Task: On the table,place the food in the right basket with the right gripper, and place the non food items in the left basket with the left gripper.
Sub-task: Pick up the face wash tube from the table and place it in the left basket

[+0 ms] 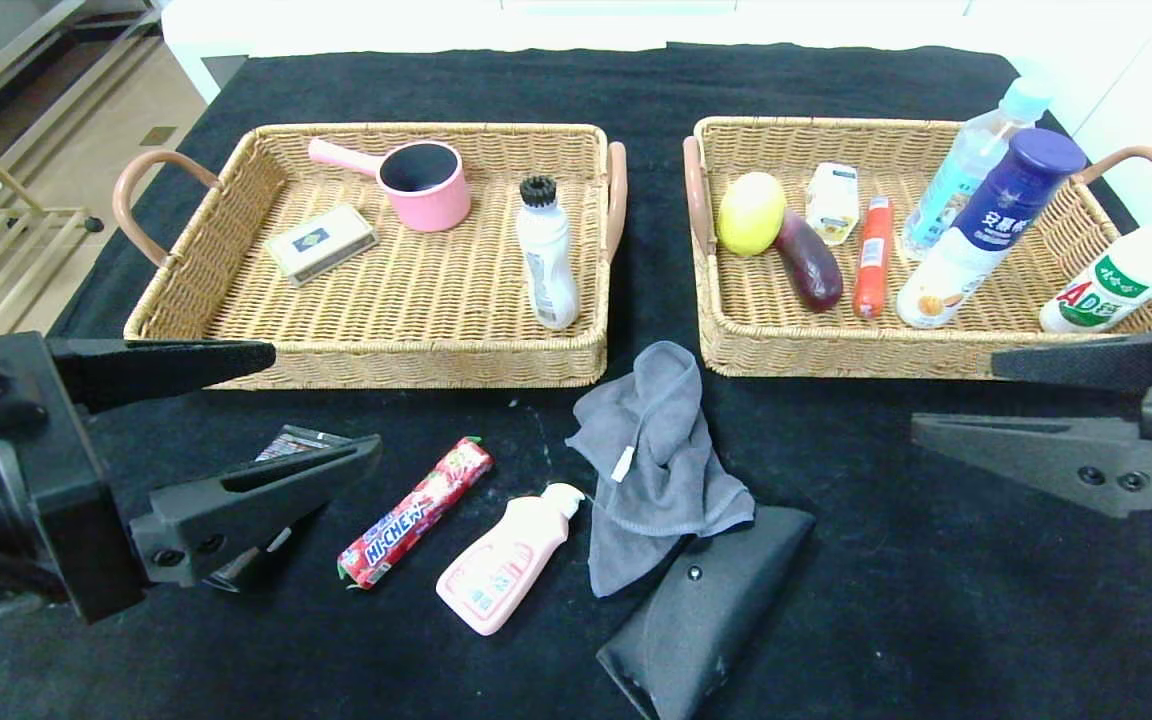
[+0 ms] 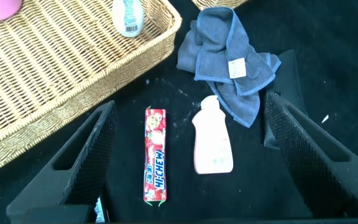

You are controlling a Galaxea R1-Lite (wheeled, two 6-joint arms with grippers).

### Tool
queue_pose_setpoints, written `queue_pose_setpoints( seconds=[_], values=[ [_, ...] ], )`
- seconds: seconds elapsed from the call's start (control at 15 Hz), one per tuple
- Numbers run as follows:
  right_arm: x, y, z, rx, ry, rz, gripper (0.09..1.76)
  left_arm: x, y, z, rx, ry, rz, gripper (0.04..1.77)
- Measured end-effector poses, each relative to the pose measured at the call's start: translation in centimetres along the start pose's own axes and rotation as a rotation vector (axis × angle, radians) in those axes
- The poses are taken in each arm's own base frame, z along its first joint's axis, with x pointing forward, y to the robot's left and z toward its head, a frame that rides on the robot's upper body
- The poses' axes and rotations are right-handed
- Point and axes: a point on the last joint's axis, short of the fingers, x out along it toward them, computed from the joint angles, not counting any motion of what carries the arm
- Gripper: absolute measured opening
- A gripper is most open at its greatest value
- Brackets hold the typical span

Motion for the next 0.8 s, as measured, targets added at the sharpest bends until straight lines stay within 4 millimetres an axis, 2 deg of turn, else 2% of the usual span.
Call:
queue_pose_setpoints(
  seconds=[0.33, 0.8],
  values=[
    [-2.8, -1.4, -1.5, -0.014, -0.036, 0.013, 1.70, 0.3, 0.0, -0.3, -0.002, 0.015, -0.006, 1.72],
    [-5.1, -3.8, -3.0, -0.003, -0.140, -0.048, 1.70, 1.0, 0.0, -0.7, -0.006, 0.044, -0.013, 1.72]
  ],
)
